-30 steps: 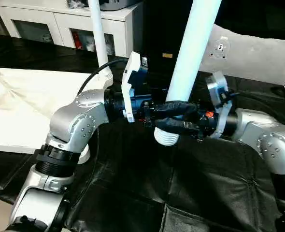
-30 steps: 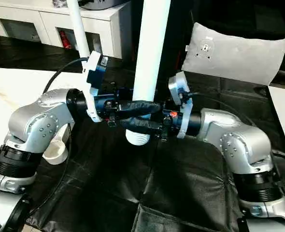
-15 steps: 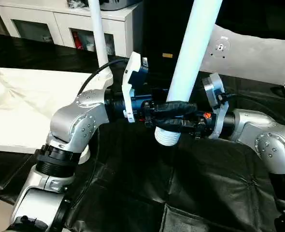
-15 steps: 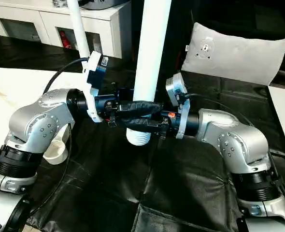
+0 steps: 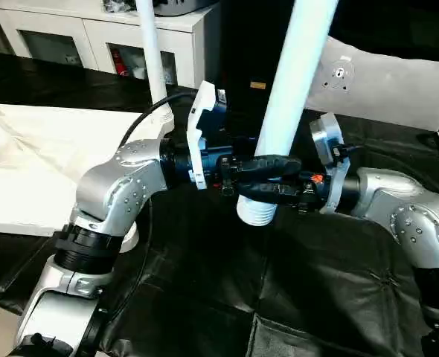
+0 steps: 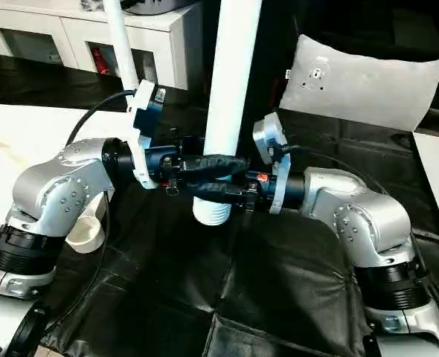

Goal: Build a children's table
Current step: Pick table leg

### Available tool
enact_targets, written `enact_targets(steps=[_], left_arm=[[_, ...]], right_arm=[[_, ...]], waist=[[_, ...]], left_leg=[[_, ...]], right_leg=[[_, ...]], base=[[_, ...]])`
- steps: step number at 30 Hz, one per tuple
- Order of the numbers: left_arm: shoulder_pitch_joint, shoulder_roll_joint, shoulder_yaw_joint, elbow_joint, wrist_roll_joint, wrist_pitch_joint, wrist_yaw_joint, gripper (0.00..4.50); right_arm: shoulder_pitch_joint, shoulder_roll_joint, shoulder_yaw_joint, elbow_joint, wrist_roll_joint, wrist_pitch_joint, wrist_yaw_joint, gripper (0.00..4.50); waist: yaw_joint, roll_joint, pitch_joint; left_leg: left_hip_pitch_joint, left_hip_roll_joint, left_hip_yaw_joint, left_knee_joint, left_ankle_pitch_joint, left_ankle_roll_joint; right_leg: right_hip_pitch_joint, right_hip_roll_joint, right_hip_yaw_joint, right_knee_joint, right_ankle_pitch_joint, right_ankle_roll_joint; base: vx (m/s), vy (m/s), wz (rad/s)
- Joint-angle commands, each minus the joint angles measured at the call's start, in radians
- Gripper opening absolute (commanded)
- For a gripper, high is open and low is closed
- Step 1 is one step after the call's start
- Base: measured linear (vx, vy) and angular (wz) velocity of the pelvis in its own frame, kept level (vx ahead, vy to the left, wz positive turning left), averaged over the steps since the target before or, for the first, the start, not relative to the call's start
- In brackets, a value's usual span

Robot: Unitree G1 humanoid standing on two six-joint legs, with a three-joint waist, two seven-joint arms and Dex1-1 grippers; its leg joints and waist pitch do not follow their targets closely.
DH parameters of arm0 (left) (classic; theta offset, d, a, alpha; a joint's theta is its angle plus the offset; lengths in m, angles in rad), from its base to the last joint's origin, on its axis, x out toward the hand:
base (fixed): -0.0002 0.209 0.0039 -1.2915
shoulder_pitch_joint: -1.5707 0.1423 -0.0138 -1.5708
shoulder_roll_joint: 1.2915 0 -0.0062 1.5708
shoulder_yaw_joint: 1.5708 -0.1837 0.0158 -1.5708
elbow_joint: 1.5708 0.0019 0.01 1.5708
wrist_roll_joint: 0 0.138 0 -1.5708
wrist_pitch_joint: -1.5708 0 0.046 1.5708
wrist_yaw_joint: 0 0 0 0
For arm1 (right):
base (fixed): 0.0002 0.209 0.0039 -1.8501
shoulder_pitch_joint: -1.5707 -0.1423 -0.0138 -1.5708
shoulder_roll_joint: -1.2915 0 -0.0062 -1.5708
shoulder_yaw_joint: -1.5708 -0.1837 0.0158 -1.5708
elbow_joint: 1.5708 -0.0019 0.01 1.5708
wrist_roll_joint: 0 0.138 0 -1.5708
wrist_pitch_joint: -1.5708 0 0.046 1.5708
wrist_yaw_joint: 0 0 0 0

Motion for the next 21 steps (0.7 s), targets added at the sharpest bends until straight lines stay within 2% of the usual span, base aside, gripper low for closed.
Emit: enact_targets(steps=[1,6,9,10,11,12,13,14,17,20,21], left_arm=[[0.006,-0.004,0.012,-0.068,-0.057,0.02,-0.016,3.1],[0.036,-0.045,0.051,-0.102,-0.133,0.05,0.009,3.55],[0.078,-0.117,0.097,-0.132,-0.217,0.062,0.061,3.74],[0.092,-0.156,0.117,-0.137,-0.239,0.05,0.101,3.79],[0.097,-0.174,0.125,-0.135,-0.249,0.043,0.115,3.81],[0.099,-0.181,0.129,-0.134,-0.254,0.041,0.12,3.81],[0.103,-0.195,0.135,-0.132,-0.243,0.026,0.142,3.81],[0.103,-0.209,0.147,-0.126,-0.237,0.013,0.165,3.81],[0.097,-0.247,0.199,-0.102,-0.254,-0.007,0.232,3.81],[0.083,-0.279,0.283,-0.076,-0.278,-0.037,0.316,3.81],[0.076,-0.283,0.31,-0.062,-0.274,-0.049,0.351,3.81]], right_arm=[[0.009,0.003,-0.004,0.008,-0.005,0.011,-0.028,1.93],[0.032,0.043,-0.012,-0.004,-0.018,-0.026,-0.067,1.93],[0.043,0.105,-0.04,-0.017,0.009,-0.013,-0.142,1.93],[0.048,0.117,-0.035,-0.023,0.007,-0.013,-0.155,1.93],[0.051,0.124,-0.03,-0.024,0.002,-0.016,-0.16,1.93],[0.052,0.127,-0.027,-0.023,0.0,-0.018,-0.161,1.93],[0.056,0.132,-0.018,-0.02,-0.015,-0.027,-0.166,1.93],[0.058,0.134,-0.008,-0.012,-0.033,-0.045,-0.165,1.93],[0.06,0.146,0.004,0.01,-0.071,-0.085,-0.18,1.93],[0.066,0.163,0.012,0.024,-0.126,-0.131,-0.225,1.93],[0.069,0.163,0.025,0.027,-0.158,-0.158,-0.241,1.93]], waist=[[0.003,-0.013,-0.071],[0.003,-0.014,-0.072],[0.004,-0.025,-0.078],[0.004,-0.023,-0.078],[0.003,-0.028,-0.076],[0.004,-0.026,-0.076],[0.006,-0.022,-0.075],[0.004,-0.027,-0.075],[0.005,-0.026,-0.075],[0.005,-0.025,-0.076],[0.003,-0.029,-0.077]], left_leg=[[-0.005,0.05,-0.008,-0.066,-0.038,0.049],[-0.005,0.05,-0.007,-0.066,-0.047,0.043],[-0.007,0.051,-0.006,-0.064,-0.042,0.04],[-0.009,0.053,-0.008,-0.064,-0.038,0.041],[-0.009,0.051,-0.005,-0.064,-0.042,0.043],[-0.008,0.05,-0.005,-0.064,-0.042,0.042],[-0.006,0.049,-0.006,-0.066,-0.048,0.041],[-0.006,0.049,-0.005,-0.067,-0.052,0.04],[-0.005,0.05,-0.006,-0.068,-0.068,0.027],[-0.004,0.048,-0.006,-0.067,-0.067,0.011],[-0.006,0.049,-0.007,-0.067,-0.069,0.011]], right_leg=[[0.066,-0.092,0.062,-0.077,-0.288,-0.11],[0.066,-0.094,0.062,-0.078,-0.299,-0.112],[0.069,-0.096,0.061,-0.076,-0.292,-0.118],[0.07,-0.097,0.061,-0.073,-0.282,-0.124],[0.068,-0.094,0.06,-0.079,-0.292,-0.114],[0.068,-0.093,0.061,-0.079,-0.299,-0.108],[0.066,-0.093,0.061,-0.084,-0.327,-0.086],[0.065,-0.091,0.061,-0.086,-0.334,-0.077],[0.064,-0.093,0.06,-0.09,-0.353,-0.058],[0.064,-0.092,0.062,-0.089,-0.333,-0.071],[0.067,-0.091,0.061,-0.086,-0.314,-0.068]], base=[[0.0,0.0,0.0],[0.0,0.0,0.0],[0.0,0.0,0.0],[0.0,0.0,0.0],[0.0,0.0,0.0],[0.0,0.0,0.0],[0.0,0.0,0.0],[0.0,0.0,0.0],[0.0,0.0,0.0],[0.0,0.0,0.0],[0.0,0.0,0.0]])
